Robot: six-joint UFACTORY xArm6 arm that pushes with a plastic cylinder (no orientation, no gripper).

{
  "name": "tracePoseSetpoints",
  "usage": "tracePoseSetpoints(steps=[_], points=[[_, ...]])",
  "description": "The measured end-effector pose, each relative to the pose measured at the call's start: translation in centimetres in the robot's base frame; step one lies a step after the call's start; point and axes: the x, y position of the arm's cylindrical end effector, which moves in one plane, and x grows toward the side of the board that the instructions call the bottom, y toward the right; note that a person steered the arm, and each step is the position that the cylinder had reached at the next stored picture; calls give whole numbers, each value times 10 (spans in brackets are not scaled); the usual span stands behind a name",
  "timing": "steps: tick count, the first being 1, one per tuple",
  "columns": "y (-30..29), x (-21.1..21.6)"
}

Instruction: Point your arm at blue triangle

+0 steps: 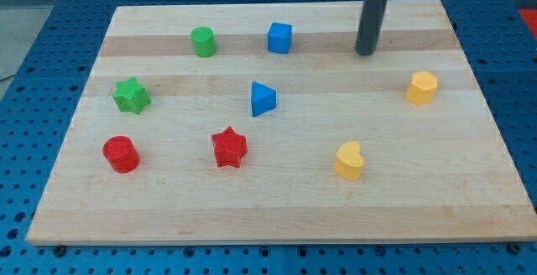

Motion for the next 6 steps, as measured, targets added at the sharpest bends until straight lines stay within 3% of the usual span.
tracePoseSetpoints(steps=[1,3,6], points=[[2,51],[-56,105],[-186,126]])
